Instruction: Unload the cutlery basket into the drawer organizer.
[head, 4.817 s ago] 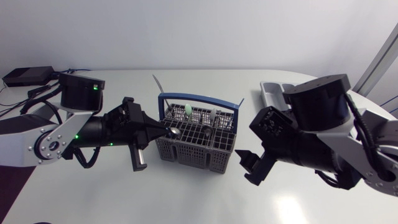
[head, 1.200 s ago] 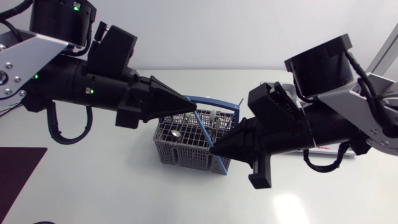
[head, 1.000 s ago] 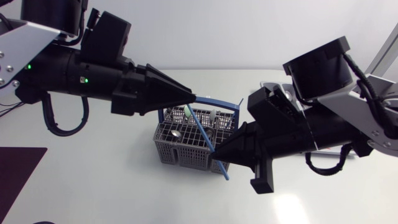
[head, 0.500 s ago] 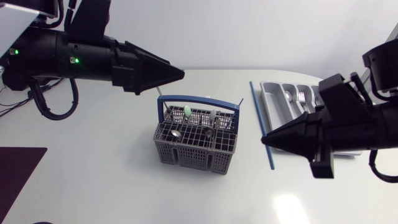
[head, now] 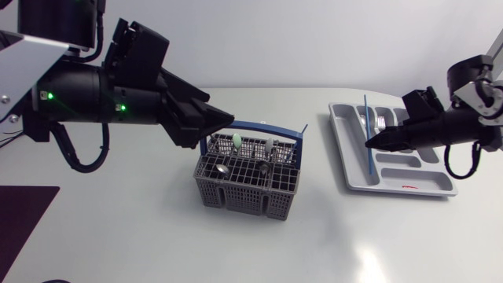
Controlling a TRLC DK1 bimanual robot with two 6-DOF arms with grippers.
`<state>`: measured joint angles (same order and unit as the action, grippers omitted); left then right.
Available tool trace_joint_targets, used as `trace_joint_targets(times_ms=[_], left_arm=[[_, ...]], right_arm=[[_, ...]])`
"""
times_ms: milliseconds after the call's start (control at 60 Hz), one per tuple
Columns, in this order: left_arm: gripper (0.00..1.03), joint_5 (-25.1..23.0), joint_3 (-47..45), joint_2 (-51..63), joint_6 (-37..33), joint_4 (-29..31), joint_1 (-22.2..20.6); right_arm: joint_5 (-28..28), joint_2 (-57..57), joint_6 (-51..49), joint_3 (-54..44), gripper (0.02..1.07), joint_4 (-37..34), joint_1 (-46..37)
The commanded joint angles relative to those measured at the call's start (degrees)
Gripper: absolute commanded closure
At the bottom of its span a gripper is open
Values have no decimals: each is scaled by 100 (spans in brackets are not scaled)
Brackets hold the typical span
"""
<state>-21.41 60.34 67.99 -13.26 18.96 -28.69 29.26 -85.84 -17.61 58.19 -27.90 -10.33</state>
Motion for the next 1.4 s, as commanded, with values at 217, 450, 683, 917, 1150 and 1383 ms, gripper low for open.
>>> trace_joint_targets(times_ms=[217,450,683,917,1150,1383], left_arm=[[6,225,-189,-180,-309,-24,-111],[6,234,-224,-268,-327,29,-190],[6,260,-215,-312,-379,73,-251],[5,304,-136,-303,-485,125,-339],[6,392,-66,-198,-564,178,-559],[6,462,-83,-163,-573,196,-708]], right_arm=[[-816,-1813,890,1001,101,241,22],[-1018,-2446,1154,1581,101,39,101],[-1018,-2701,1198,1792,82,-84,180],[-1062,-2279,1101,1590,32,-66,198],[-394,-1233,688,992,27,180,435],[537,-591,337,614,27,426,1050]])
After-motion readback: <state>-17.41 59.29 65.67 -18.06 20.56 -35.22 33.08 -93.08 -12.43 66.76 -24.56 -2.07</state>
